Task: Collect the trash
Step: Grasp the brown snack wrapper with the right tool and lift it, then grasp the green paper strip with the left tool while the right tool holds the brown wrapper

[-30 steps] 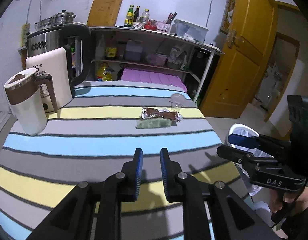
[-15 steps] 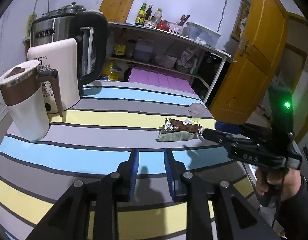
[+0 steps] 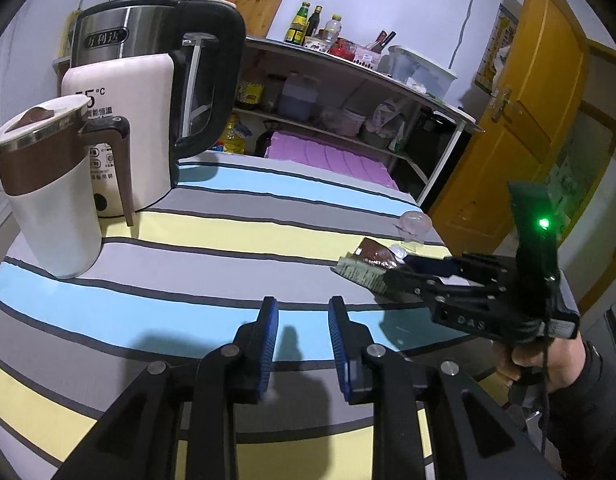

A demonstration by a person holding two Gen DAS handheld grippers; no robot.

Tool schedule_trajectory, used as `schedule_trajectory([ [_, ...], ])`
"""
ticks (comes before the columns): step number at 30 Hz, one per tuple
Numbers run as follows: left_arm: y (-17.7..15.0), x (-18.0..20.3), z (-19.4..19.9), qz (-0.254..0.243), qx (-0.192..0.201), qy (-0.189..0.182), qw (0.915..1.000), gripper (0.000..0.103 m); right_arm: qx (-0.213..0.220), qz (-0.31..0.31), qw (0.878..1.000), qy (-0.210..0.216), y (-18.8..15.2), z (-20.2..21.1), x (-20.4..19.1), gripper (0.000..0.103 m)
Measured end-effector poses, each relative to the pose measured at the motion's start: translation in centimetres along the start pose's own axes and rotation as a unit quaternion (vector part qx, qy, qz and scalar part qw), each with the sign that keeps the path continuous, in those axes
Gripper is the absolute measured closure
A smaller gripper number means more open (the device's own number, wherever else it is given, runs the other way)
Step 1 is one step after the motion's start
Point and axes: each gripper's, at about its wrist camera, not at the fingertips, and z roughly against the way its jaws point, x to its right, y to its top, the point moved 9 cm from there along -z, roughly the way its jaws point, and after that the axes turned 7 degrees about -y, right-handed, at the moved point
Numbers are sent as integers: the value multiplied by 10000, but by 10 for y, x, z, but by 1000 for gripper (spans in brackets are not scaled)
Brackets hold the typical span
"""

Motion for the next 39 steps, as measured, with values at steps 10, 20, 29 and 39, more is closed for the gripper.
schedule_trajectory([
  [10, 2, 6, -4, -44, -47, -37, 10000, 77, 24, -135, 9995, 294, -11, 22, -12, 85],
  [20, 1, 36, -24, 21, -289, -390, 9988, 77, 242, -1029, 9922, 655, -30, 57, 3, 86],
  [29, -11, 62, -43, -56, -508, -538, 9972, 70, -124, -1776, 9781, 1076, -69, 58, 16, 84],
  [39, -22, 78, -50, -97, -704, -613, 9956, 70, -426, -1922, 9748, 1051, -85, 45, 22, 84],
])
